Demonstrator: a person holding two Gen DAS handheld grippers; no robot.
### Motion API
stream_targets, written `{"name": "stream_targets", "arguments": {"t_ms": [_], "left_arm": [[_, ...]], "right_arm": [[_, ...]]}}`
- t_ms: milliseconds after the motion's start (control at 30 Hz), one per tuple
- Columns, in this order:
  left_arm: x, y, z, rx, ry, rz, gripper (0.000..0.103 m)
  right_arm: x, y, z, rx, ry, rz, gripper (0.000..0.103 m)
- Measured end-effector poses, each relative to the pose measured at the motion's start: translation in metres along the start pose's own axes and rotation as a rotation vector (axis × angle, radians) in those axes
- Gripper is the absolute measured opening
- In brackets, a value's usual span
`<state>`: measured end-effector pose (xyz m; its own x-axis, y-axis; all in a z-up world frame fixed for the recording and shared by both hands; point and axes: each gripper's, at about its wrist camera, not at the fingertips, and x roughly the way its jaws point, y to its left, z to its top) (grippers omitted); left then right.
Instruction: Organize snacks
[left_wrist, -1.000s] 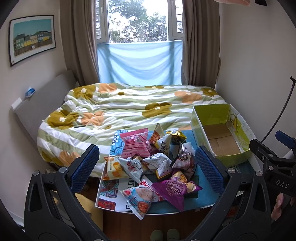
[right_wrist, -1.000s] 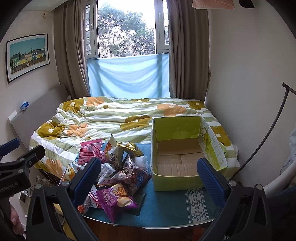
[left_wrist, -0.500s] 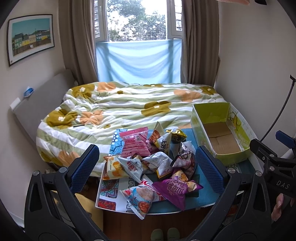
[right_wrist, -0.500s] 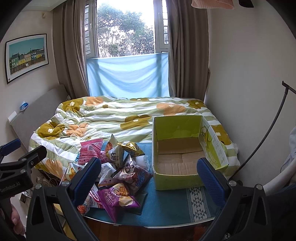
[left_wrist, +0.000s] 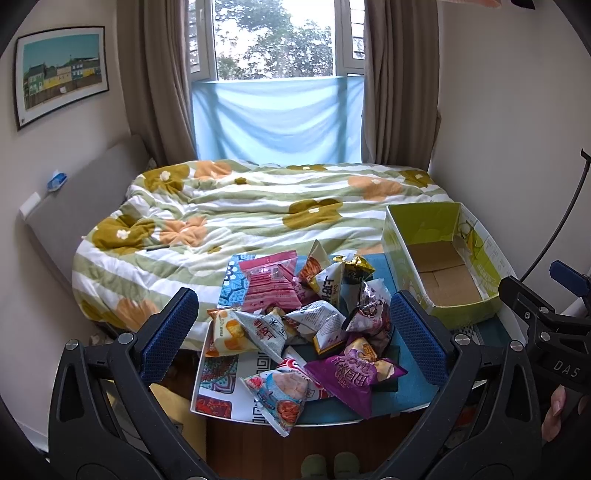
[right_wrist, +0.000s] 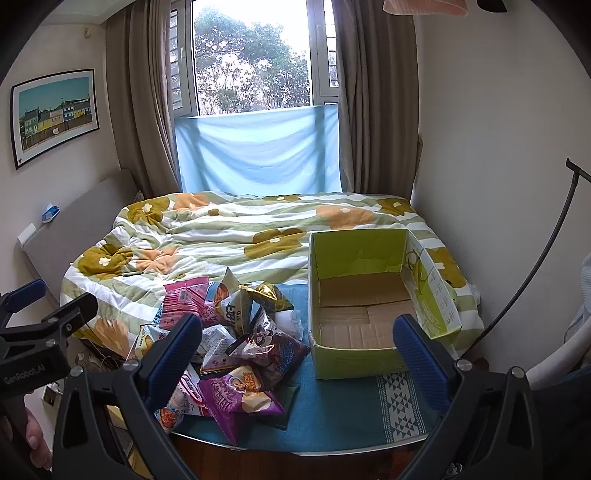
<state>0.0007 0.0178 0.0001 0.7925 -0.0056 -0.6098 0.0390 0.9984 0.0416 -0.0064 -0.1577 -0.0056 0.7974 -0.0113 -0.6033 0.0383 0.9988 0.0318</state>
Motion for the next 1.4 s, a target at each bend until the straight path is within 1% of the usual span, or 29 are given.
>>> {"name": "stream_targets", "arguments": {"t_ms": [267, 333, 500, 567, 667, 733, 833, 967, 1200, 1400], "left_arm": [[0.001, 0.007, 0.0, -0.016, -0.002, -0.003, 0.102], [0.002, 0.012, -0.001, -0.03, 0.011, 0.003, 0.102], [0.019, 0.026, -0.017, -0.041, 0.096, 0.036, 0.102], [0.029, 0.031, -0.031, -0.044, 0.125, 0.018, 0.102], [0.054, 0.037, -0.055, -0.027, 0.205, -0.009, 0.102], [0.073, 0.04, -0.07, -0.005, 0.257, -0.048, 0.102], [0.104, 0.04, -0.09, 0.061, 0.32, -0.094, 0.102], [0.14, 0.037, -0.109, 0.15, 0.375, -0.143, 0.102], [0.19, 0.024, -0.135, 0.304, 0.475, -0.209, 0.102], [0.225, 0.013, -0.159, 0.383, 0.57, -0.255, 0.102]], "right_arm": [[0.0, 0.003, 0.001, -0.004, 0.007, -0.004, 0.103], [0.002, 0.0, 0.002, -0.005, 0.012, 0.0, 0.103], [0.014, -0.006, -0.003, -0.017, 0.059, 0.032, 0.103], [0.024, -0.006, -0.009, -0.027, 0.091, 0.061, 0.103], [0.045, -0.004, -0.025, -0.045, 0.138, 0.106, 0.103], [0.061, 0.0, -0.035, -0.05, 0.182, 0.114, 0.103], [0.084, 0.007, -0.051, -0.031, 0.242, 0.129, 0.103], [0.111, 0.015, -0.071, 0.036, 0.319, 0.136, 0.103], [0.154, 0.022, -0.117, 0.255, 0.484, 0.202, 0.103], [0.195, 0.032, -0.143, 0.365, 0.579, 0.223, 0.103]]}}
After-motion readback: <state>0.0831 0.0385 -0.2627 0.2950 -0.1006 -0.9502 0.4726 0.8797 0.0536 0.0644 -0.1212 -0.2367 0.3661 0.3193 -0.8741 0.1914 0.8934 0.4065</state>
